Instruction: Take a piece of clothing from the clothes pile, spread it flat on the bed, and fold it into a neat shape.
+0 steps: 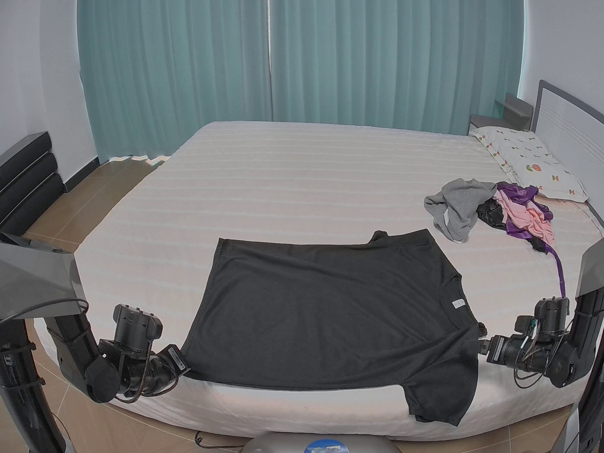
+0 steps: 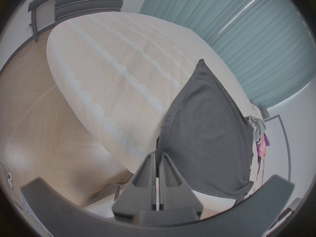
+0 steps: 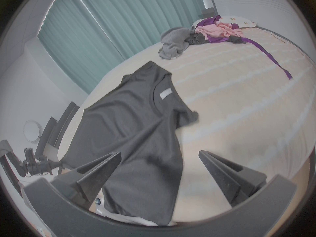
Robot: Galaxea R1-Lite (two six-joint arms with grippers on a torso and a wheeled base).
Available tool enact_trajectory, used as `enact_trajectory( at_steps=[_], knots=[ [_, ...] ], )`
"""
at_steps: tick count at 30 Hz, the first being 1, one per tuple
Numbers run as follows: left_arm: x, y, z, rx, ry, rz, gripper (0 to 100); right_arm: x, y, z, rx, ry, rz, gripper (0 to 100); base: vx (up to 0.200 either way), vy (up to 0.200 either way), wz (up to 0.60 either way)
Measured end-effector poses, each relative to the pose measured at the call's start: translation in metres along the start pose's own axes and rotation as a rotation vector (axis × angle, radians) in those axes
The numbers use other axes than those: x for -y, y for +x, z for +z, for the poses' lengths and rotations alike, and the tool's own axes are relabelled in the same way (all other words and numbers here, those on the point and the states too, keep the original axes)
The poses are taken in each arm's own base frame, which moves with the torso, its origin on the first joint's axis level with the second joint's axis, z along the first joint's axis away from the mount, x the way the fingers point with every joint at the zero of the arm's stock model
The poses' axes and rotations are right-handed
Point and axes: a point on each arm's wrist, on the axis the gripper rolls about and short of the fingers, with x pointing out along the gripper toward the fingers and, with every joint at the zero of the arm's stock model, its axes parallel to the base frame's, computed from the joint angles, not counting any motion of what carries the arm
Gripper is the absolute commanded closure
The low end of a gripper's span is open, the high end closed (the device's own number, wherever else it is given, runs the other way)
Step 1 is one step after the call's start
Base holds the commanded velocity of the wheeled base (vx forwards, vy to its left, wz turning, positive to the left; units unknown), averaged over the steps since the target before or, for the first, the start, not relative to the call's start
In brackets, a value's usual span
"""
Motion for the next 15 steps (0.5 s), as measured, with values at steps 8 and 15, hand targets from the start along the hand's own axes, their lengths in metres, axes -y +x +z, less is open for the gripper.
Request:
enact_trajectory(
  at_steps=[8, 15],
  knots=[
    [-0.001, -0.001, 0.001, 0.005, -0.002, 0.0, 100, -0.002, -0.012, -0.021, -0.116, -0.023, 0.044, 0, 0.0, 0.0, 0.0],
    [-0.002, -0.002, 0.0, 0.002, 0.002, 0.003, 100, -0.01, -0.007, -0.033, -0.188, -0.039, 0.071, 0, 0.0, 0.0, 0.0]
  ],
)
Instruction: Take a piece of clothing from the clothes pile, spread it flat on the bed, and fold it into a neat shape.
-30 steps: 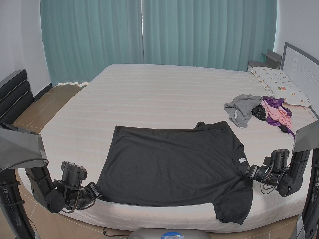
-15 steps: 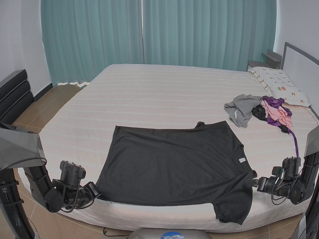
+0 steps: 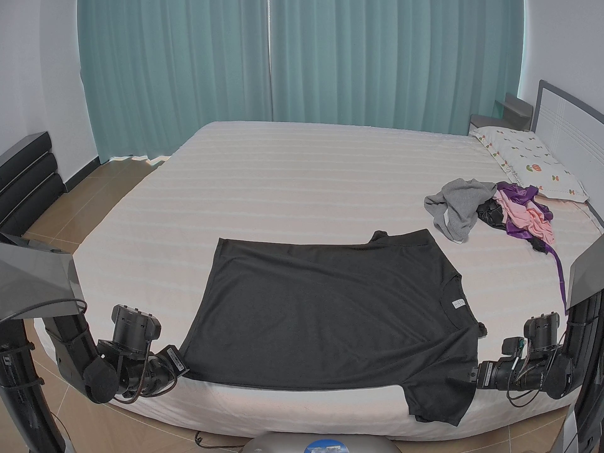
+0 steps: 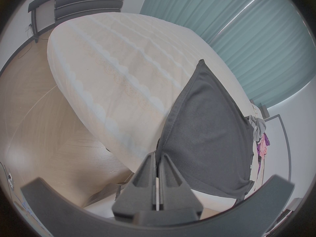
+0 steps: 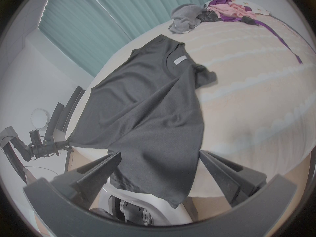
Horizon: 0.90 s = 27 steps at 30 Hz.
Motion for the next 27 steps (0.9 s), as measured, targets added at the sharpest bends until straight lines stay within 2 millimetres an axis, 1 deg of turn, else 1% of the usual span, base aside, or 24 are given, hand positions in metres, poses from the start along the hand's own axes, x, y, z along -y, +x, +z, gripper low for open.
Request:
enact_trajectory(
  at_steps=[5, 12, 13, 20, 27],
  knots=[
    [-0.0003, -0.0002, -0.0004, -0.001, 0.001, 0.001, 100, -0.0037, 0.0051, -0.006, -0.043, -0.012, 0.009, 0, 0.0, 0.0, 0.0],
    [-0.0003, 0.0001, -0.0008, -0.003, 0.003, 0.002, 100, -0.0036, 0.0076, -0.0083, -0.056, -0.019, 0.002, 0, 0.0, 0.0, 0.0],
    [-0.0003, 0.0001, -0.0008, -0.003, 0.003, 0.002, 100, -0.0034, 0.0079, -0.0084, -0.056, -0.018, 0.001, 100, 0.0, 0.0, 0.0],
    [-0.0005, 0.0, -0.0015, -0.006, 0.004, 0.002, 100, -0.0018, 0.008, -0.0089, -0.058, -0.014, -0.012, 100, 0.0, 0.0, 0.0],
    [-0.0025, -0.0015, -0.0027, -0.01, 0.034, 0.008, 100, 0.0034, 0.0048, -0.0092, -0.058, 0.0, -0.079, 100, 0.0, 0.0, 0.0]
  ],
)
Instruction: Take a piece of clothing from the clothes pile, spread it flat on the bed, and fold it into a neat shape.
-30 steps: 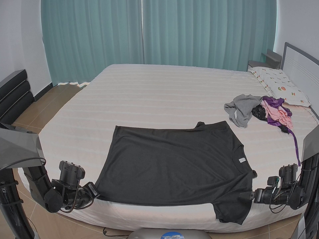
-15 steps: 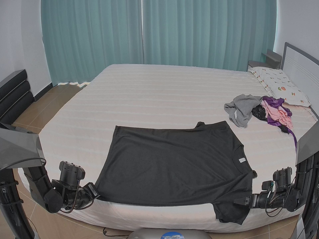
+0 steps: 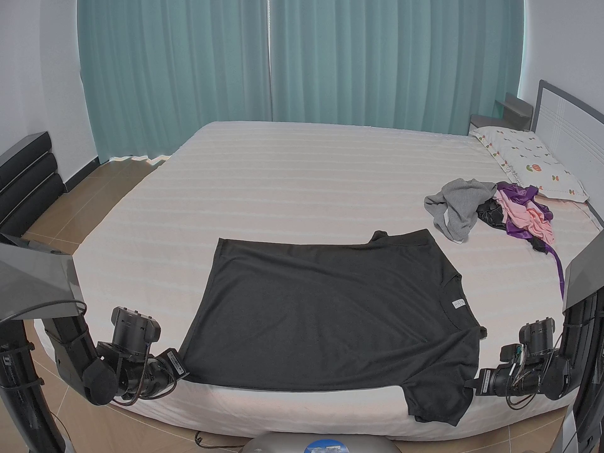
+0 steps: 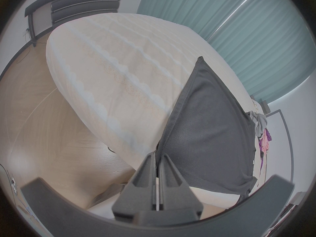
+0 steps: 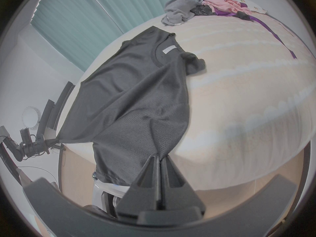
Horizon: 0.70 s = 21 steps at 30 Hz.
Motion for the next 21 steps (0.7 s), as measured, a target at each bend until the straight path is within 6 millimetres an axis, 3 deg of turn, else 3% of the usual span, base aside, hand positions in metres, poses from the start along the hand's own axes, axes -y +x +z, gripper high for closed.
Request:
enact_trajectory(
  at_steps=[21],
  knots=[
    [-0.009, -0.015, -0.006, -0.008, 0.116, 0.013, 100, -0.005, -0.043, -0.01, -0.122, 0.017, -0.053, 100, 0.0, 0.0, 0.0]
  ],
)
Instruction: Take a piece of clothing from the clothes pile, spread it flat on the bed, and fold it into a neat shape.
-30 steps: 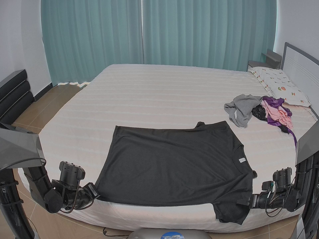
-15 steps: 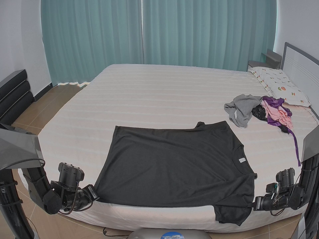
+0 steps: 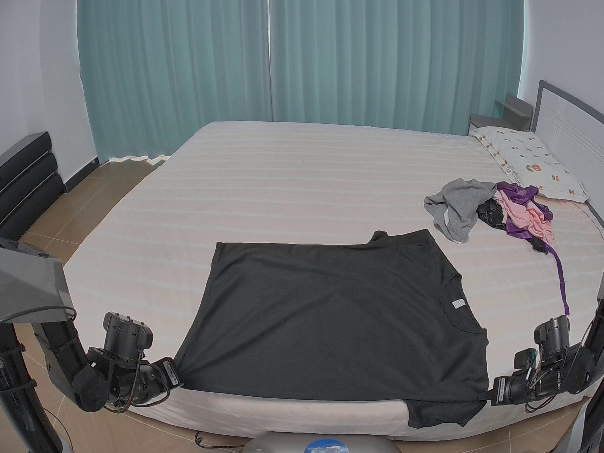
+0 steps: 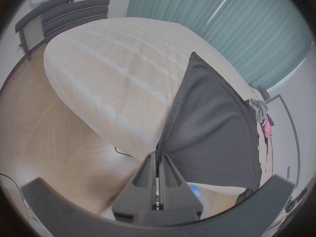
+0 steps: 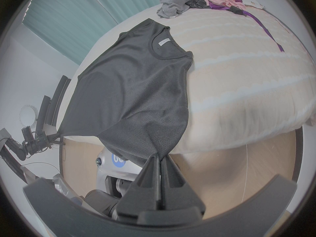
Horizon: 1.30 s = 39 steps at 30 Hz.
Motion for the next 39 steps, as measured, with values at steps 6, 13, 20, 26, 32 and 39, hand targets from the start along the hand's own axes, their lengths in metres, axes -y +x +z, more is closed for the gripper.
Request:
enact_trajectory(
  at_steps=[6, 13, 20, 26, 32, 39],
  knots=[
    [-0.005, -0.004, -0.005, -0.014, 0.044, 0.013, 100, -0.002, -0.01, -0.006, -0.029, 0.001, -0.007, 100, 0.0, 0.0, 0.0],
    [-0.01, -0.009, -0.01, -0.029, 0.096, 0.023, 100, -0.003, -0.021, -0.013, -0.067, 0.006, -0.014, 100, 0.0, 0.0, 0.0],
    [-0.014, -0.014, -0.016, -0.049, 0.145, 0.034, 100, -0.004, -0.028, -0.018, -0.089, 0.009, -0.016, 100, 0.0, 0.0, 0.0],
    [-0.017, -0.019, -0.02, -0.059, 0.164, 0.036, 100, -0.005, -0.033, -0.02, -0.086, 0.012, -0.017, 100, 0.0, 0.0, 0.0],
    [-0.022, -0.024, -0.026, -0.081, 0.214, 0.05, 100, -0.005, -0.038, -0.025, -0.106, 0.009, -0.021, 100, 0.0, 0.0, 0.0],
    [-0.026, -0.027, -0.032, -0.107, 0.261, 0.062, 100, -0.005, -0.044, -0.03, -0.128, -0.014, -0.025, 100, 0.0, 0.0, 0.0]
  ],
)
